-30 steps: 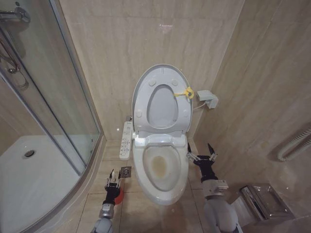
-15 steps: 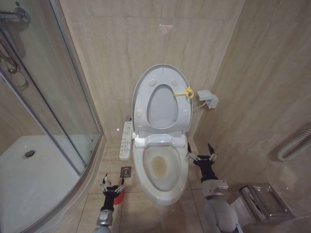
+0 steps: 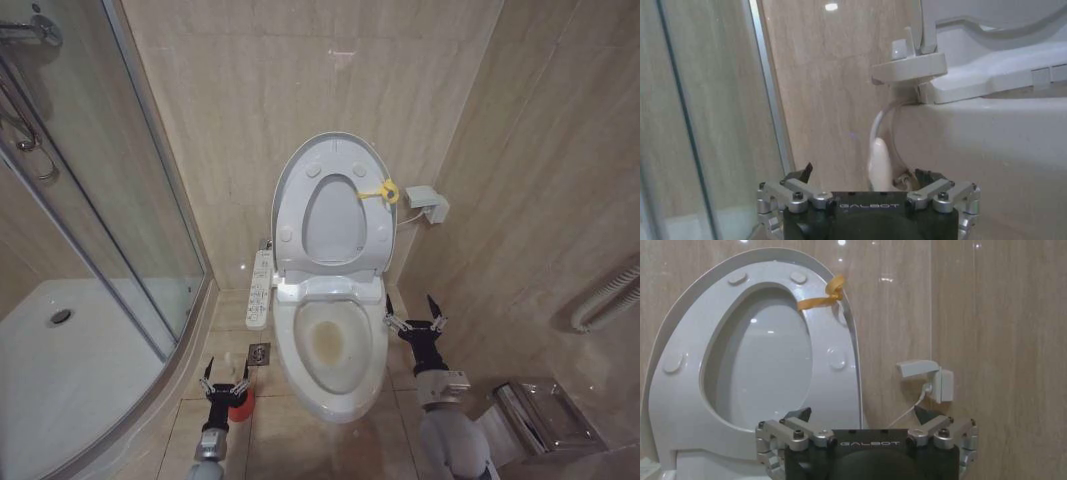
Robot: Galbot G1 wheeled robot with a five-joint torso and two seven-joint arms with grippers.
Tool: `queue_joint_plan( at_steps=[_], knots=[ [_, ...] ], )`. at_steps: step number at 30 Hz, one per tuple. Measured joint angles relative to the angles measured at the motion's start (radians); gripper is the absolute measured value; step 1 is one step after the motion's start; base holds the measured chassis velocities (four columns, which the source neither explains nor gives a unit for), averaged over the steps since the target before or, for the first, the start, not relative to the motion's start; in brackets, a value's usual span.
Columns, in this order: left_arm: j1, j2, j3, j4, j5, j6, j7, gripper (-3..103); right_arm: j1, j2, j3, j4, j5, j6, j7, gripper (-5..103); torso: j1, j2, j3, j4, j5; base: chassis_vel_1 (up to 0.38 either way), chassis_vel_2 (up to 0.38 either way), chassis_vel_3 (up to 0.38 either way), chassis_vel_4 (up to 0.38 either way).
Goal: Open the toilet lid, clean the toilet bowl with a toilet brush, close the toilet lid, and flush.
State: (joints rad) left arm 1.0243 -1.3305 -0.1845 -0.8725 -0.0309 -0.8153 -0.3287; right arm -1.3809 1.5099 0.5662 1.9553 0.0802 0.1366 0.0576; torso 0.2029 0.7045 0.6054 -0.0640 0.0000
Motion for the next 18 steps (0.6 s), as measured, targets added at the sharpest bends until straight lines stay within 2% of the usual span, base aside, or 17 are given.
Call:
queue_joint_plan(
  at_steps=[11,14,16,17,18],
  knots=[
    [0.022,0.008,0.000,-0.035,-0.001,0.000,0.003,100,0.000,0.000,0.000,0.000,0.000,0.000,0.000,100,0.000,0.000,0.000,0.0000,-0.0001,0.000,0.000,0.000,0.000],
    [0.096,0.031,-0.010,-0.138,0.008,0.003,0.002,100,0.000,0.000,0.000,0.000,0.000,0.000,0.000,100,0.000,0.000,0.000,0.0003,-0.0002,0.000,0.000,0.000,0.000],
    [0.165,0.055,-0.023,-0.256,0.009,0.029,-0.002,100,0.000,0.000,0.000,0.000,0.000,0.000,0.000,100,0.000,0.000,0.000,0.0002,-0.0001,0.000,0.000,0.000,0.000],
    [0.165,0.055,-0.023,-0.256,0.009,0.029,-0.002,100,0.000,0.000,0.000,0.000,0.000,0.000,0.000,100,0.000,0.000,0.000,0.0002,-0.0001,0.000,0.000,0.000,0.000],
    [0.198,0.067,-0.029,-0.316,0.009,0.049,-0.005,100,0.000,0.000,0.000,0.000,0.000,0.000,0.000,100,0.000,0.000,0.000,0.0002,0.0002,0.000,0.000,0.000,0.000]
  ],
)
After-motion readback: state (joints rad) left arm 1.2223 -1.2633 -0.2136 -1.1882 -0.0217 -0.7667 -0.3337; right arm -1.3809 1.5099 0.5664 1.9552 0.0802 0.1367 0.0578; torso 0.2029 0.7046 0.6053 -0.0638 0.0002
